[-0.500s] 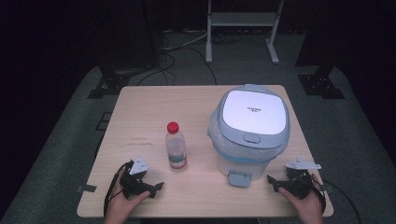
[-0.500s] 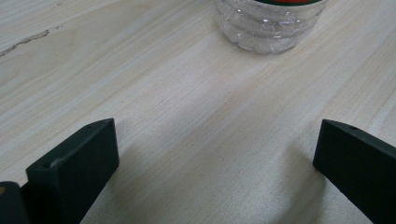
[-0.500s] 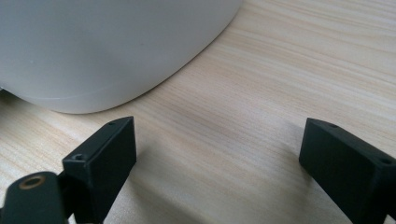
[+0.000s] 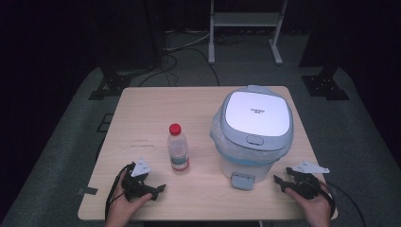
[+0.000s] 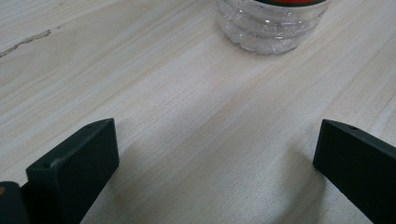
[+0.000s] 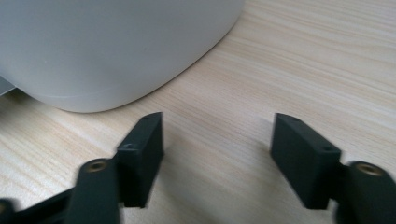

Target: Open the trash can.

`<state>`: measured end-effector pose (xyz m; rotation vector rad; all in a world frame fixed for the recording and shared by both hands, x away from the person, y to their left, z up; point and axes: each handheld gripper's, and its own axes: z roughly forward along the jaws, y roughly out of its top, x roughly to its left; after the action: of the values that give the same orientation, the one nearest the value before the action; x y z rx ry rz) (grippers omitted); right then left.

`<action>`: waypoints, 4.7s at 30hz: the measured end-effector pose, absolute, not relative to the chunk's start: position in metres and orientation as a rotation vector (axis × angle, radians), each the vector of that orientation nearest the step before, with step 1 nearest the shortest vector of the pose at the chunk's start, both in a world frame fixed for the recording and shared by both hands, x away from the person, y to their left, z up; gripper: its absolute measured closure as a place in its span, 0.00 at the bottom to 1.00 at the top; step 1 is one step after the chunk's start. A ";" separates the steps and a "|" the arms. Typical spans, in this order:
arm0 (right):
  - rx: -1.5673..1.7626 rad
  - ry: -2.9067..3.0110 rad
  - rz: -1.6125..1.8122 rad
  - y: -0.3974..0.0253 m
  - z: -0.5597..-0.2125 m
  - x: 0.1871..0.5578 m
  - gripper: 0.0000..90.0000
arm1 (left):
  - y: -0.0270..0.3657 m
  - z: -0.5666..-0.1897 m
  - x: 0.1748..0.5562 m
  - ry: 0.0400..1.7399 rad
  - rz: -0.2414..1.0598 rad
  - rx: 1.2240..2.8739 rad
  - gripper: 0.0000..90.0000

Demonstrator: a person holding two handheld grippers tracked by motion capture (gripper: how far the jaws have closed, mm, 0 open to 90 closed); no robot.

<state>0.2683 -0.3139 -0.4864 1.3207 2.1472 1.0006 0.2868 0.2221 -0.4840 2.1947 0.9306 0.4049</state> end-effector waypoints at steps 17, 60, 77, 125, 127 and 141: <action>1.288 2.173 1.030 -0.314 -0.486 0.266 0.58 | 0.222 -0.484 0.287 0.941 0.412 2.190 0.00; 1.262 2.239 1.225 -0.288 -0.469 0.239 1.00 | 0.223 -0.484 0.287 0.941 0.412 2.190 0.00; 1.176 2.296 1.288 -0.264 -0.464 0.237 1.00 | 0.223 -0.484 0.287 0.941 0.412 2.190 0.00; 0.961 2.313 1.286 -0.205 -0.469 0.249 1.00 | 0.223 -0.484 0.287 0.943 0.414 2.190 0.00; 0.950 2.310 1.277 -0.205 -0.469 0.248 1.00 | 0.223 -0.484 0.287 0.943 0.414 2.190 0.00; 0.945 2.294 1.274 -0.204 -0.473 0.247 1.00 | 0.222 -0.484 0.288 0.944 0.415 2.191 0.00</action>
<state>0.2473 -0.2040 -0.4726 0.9455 2.2937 1.2742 0.2875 0.2224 -0.4840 2.1911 0.9436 0.4148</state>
